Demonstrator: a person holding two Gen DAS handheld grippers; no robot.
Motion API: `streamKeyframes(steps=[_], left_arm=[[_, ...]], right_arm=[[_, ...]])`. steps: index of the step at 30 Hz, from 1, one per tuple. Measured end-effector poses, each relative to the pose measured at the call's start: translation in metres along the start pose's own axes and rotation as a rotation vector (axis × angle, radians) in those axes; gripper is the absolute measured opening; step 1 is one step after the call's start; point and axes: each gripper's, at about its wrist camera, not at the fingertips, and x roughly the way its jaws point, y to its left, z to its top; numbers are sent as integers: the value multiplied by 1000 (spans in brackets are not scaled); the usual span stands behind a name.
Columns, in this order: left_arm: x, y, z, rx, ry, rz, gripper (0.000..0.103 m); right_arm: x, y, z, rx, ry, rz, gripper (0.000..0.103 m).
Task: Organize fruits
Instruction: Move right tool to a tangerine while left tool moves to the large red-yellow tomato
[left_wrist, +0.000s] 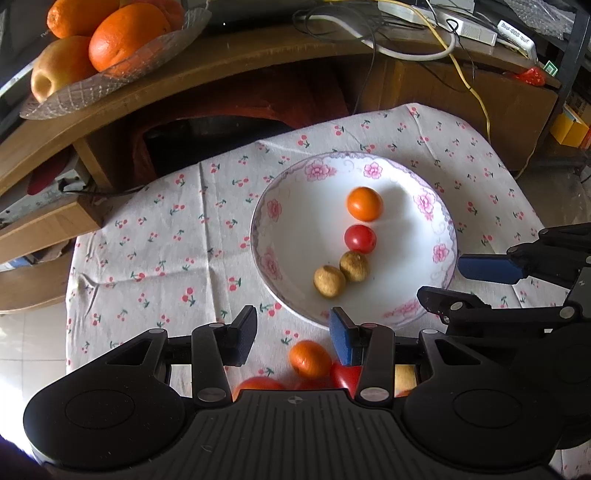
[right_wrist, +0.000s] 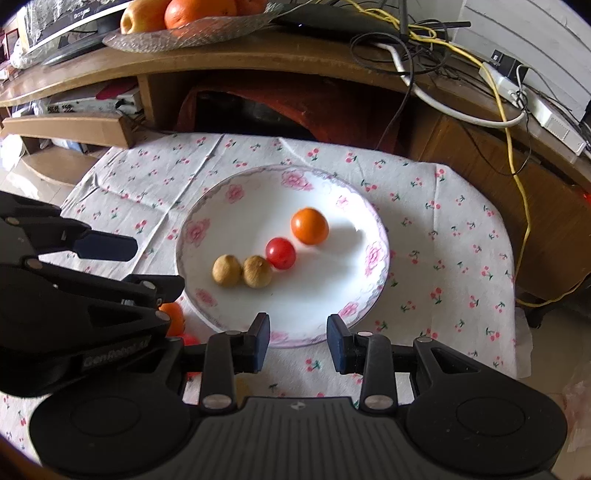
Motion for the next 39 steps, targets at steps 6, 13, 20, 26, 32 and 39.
streamKeyframes(steps=[6,13,20,26,32,39], left_arm=[[-4,6,-12,-2,11,-10,52],[-3,12,-22,-1,37,-15,52],[5,22,-35,-2,76,-27,57],[14,28,-41,-9,97,-23,61],[19,33,-38,-33,96,-40,62],[15,36,-45,-13,114,-75,61]], right_arm=[[-2,13,-8,-34,15,11,34],[-2,26,-13,-56,38,17,34],[-1,37,-18,-77,53,35,34],[2,38,-19,-77,69,29,34],[4,35,-19,-72,78,29,34],[2,32,-18,-65,74,36,34]])
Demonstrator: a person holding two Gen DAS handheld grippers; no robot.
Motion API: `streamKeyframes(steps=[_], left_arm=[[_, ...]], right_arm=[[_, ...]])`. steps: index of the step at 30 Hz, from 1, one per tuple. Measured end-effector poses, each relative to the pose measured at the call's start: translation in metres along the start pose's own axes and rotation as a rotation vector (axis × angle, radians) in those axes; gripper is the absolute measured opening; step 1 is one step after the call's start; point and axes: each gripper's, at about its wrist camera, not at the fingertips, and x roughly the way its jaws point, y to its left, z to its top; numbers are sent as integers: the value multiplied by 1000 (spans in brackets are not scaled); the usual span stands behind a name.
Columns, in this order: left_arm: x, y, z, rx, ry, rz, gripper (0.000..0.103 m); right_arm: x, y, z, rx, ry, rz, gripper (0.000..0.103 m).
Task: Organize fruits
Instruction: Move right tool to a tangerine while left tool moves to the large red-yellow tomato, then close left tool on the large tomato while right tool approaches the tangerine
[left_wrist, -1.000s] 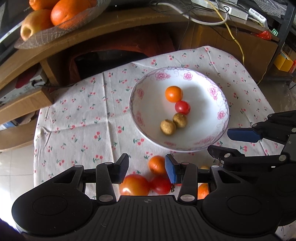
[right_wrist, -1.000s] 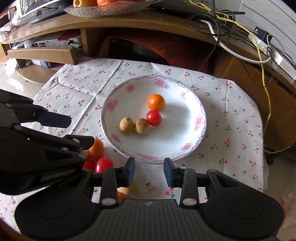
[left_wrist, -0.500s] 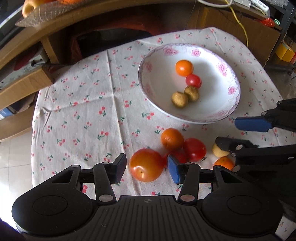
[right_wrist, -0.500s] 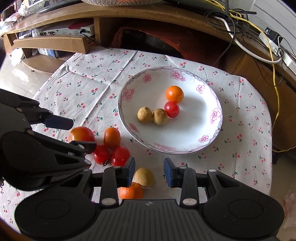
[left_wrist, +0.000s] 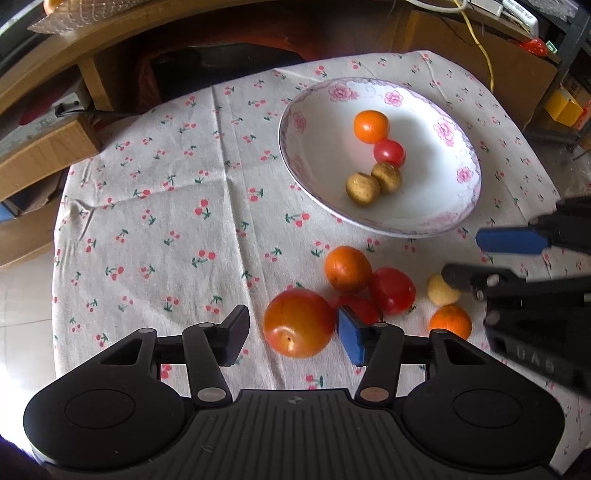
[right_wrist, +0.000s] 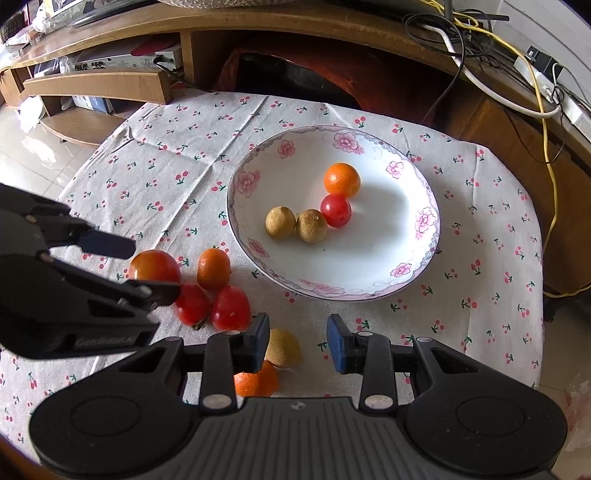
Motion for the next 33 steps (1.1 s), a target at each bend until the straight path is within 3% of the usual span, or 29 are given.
streamKeyframes(steps=[9,17,26,33], left_arm=[[1,8,-21,49,50,-3,60],[-9,8,-13,44,5,-35,61],[12,9,-11,103,42,-20,62],[16,9,-9,101,20,-11,53]], right_arm=[[0,0,-2,-12,8,1,34],[3,3,-3,-25,16,5,34],[6,1,-5,-26,27,5,34],[11,2,-5,-30,43,2,34]])
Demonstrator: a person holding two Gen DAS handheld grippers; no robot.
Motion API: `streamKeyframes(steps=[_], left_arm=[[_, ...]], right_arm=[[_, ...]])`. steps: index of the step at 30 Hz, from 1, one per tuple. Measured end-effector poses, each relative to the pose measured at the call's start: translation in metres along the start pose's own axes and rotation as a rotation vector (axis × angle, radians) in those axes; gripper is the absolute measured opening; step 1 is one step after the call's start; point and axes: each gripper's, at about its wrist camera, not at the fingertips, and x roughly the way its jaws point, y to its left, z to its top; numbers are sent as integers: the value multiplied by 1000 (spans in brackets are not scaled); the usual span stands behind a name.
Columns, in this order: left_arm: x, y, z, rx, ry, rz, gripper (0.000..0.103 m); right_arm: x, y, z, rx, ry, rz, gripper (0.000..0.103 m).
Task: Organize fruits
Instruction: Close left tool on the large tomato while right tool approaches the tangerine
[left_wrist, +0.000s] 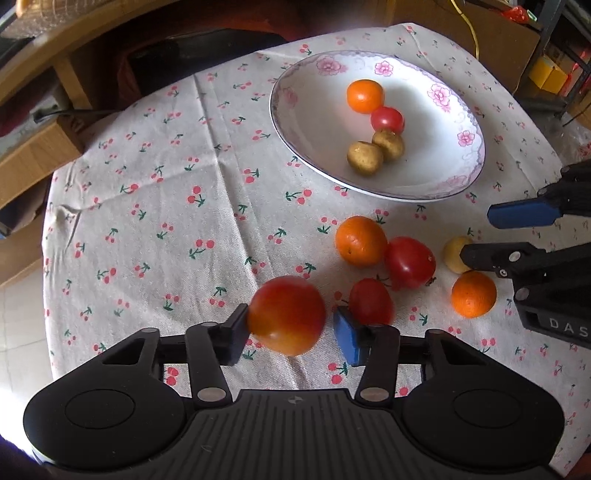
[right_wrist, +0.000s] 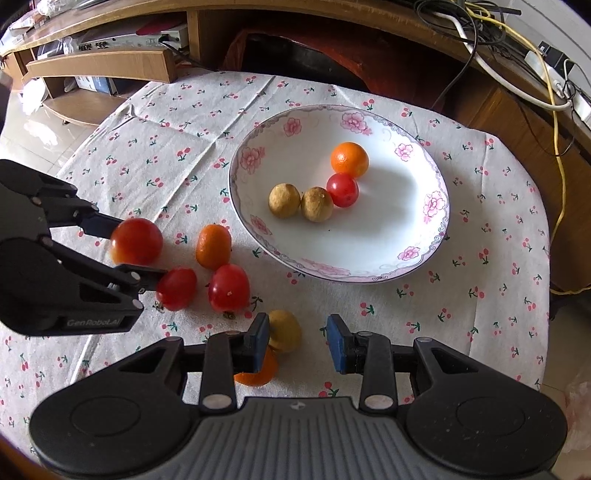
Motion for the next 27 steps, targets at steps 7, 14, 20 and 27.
streamKeyframes(steps=[7,14,20,27], left_arm=[[-3,0,-3,-15,13,30,49],[-10,0,-16,-16,33,33,49],[-13,0,-22,-12,36,14,50],[-12,-1,-22,-8,40,11,50]], right_arm=[[-5,-4,-4,9,-3,-4,34],[-11,-11,-19,71,10,23,34],[-14,-12,-20,124,12,40,34],[-12,-15,-21,176,21,42,39]])
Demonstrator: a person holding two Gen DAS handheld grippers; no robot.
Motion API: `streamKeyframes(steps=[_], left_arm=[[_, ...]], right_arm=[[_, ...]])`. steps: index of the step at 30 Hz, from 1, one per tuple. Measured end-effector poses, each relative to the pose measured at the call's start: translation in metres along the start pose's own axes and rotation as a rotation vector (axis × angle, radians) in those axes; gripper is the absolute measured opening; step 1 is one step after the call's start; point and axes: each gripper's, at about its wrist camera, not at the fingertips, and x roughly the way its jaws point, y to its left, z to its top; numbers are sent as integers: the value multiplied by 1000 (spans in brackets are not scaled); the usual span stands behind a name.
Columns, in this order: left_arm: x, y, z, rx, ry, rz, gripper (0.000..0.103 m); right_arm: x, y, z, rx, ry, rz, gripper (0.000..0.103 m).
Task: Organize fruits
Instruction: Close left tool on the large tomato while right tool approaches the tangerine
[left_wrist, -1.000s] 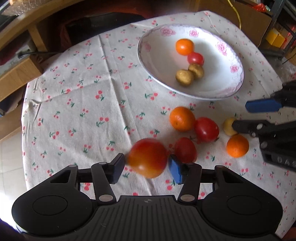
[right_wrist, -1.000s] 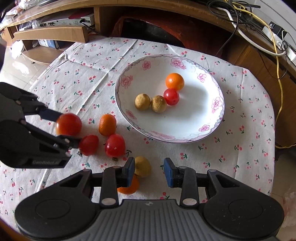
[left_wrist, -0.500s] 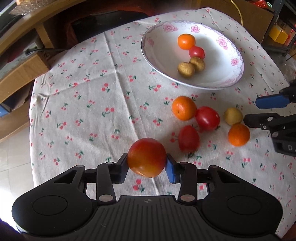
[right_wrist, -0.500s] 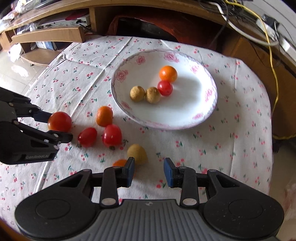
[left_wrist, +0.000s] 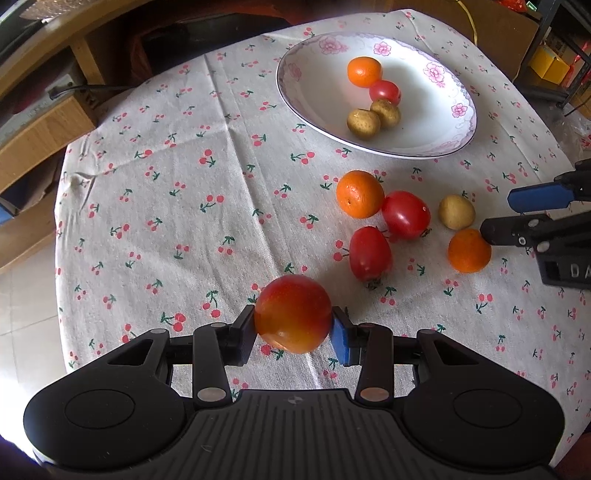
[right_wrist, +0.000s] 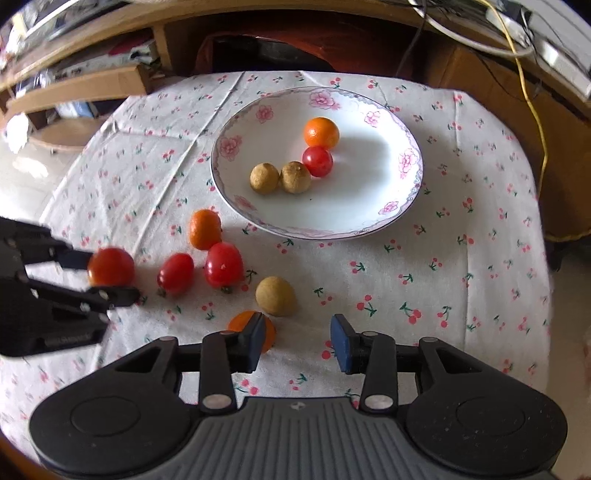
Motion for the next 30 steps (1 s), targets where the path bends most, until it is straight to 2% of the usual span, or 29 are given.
streamKeyframes(steps=[3,12,21,26,28,30], left_arm=[[0,1,-1,1,1,-2,50],[1,0,0,5,2,-1,51],[0,-1,-2,7,2,2,50],[-1,-2,-2,9,0,3,50],[-1,-2,-2,9,-1,2,50],[-1,-3,-2,12,-1,3,50]], right_arm=[[0,0,1,27,6,57,39],[10,13,-1,-1,24,69,39],[9,20,-12,20,63,135,39],[19,29,-18,-11,84,100,39],[17,33,-19,-41,76,90,30],[16,35,-19,-57,68,81,30]])
